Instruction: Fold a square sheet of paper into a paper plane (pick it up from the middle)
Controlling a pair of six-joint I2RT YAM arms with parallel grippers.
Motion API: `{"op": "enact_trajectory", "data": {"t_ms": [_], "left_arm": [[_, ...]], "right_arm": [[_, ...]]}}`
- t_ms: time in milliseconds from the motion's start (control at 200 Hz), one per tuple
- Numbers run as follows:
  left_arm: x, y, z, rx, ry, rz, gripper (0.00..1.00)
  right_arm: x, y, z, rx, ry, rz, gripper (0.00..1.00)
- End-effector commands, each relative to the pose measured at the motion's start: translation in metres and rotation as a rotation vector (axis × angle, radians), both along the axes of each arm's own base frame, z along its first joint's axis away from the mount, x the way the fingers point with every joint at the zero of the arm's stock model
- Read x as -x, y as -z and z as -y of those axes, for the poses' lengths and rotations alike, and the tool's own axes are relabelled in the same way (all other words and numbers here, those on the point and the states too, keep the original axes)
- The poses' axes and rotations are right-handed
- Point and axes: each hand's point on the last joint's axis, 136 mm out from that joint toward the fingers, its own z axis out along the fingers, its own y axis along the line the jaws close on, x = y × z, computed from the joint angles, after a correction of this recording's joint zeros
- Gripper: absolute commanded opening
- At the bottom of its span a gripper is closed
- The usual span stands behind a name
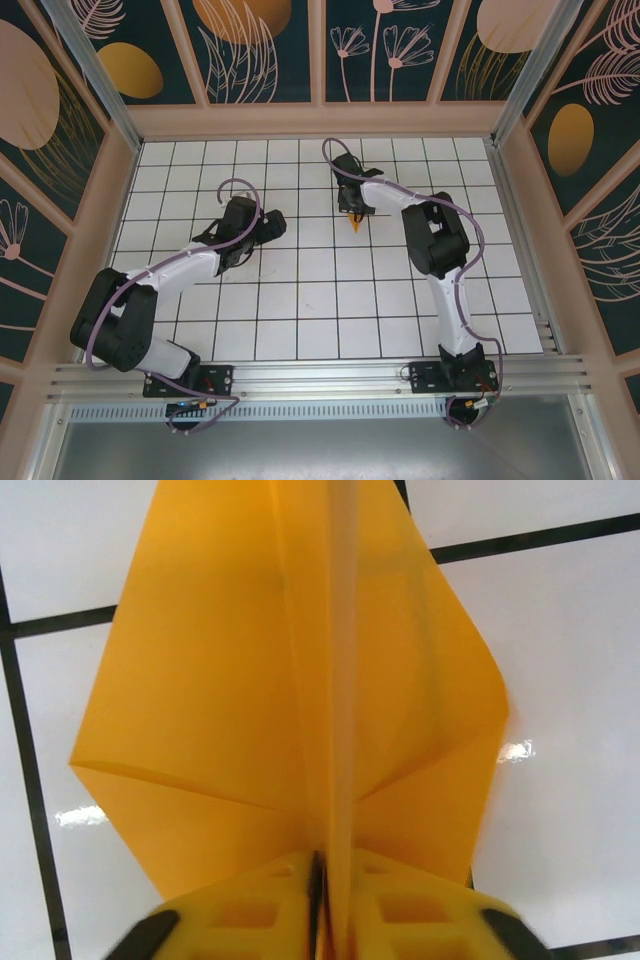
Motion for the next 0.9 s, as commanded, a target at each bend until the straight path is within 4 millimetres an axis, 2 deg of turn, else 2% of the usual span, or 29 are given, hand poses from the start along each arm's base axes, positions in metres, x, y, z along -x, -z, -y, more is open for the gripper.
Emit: {"op": "enact_trajectory", "data": {"t_ms": [0,150,240,345,425,545,600,676,711,801,896], "left_arm": [[-0.001,-0.011,-0.008,-0.021,-0.021,0.024,0.96],[-0.007,-0.029,-0.013,-0.040,-0.044,0.065,0.96],[-0.010,-0.040,-0.017,-0.060,-0.059,0.088,0.97],[-0.014,-0.051,-0.024,-0.093,-0.081,0.117,0.97],[-0.017,-0.060,-0.032,-0.122,-0.106,0.145,0.98],[-0.018,-0.074,-0.050,-0.196,-0.144,0.205,0.98],[-0.018,-0.081,-0.061,-0.230,-0.175,0.244,0.99],[-0.014,-0.089,-0.077,-0.260,-0.216,0.302,0.99],[-0.012,-0.092,-0.086,-0.271,-0.238,0.326,0.99],[-0.005,-0.095,-0.109,-0.289,-0.290,0.370,0.99],[0.005,-0.095,-0.139,-0.337,-0.387,0.401,0.98]], "right_arm": [[0.001,-0.020,-0.008,-0.006,-0.027,-0.002,0.21],[-0.010,-0.091,-0.013,-0.064,-0.035,0.112,0.37],[-0.009,-0.125,-0.009,-0.082,-0.030,0.166,0.44],[-0.005,-0.159,0.002,-0.105,-0.011,0.231,0.53],[0.000,-0.184,0.018,-0.124,0.021,0.297,0.59],[0.008,-0.217,0.060,-0.117,0.102,0.428,0.69],[0.015,-0.230,0.086,-0.109,0.158,0.490,0.79],[0.026,-0.237,0.121,-0.099,0.223,0.552,0.94],[0.032,-0.238,0.136,-0.093,0.248,0.573,0.99],[0.046,-0.233,0.177,-0.072,0.330,0.596,0.99],[0.062,-0.217,0.217,-0.035,0.422,0.606,0.99]]}}
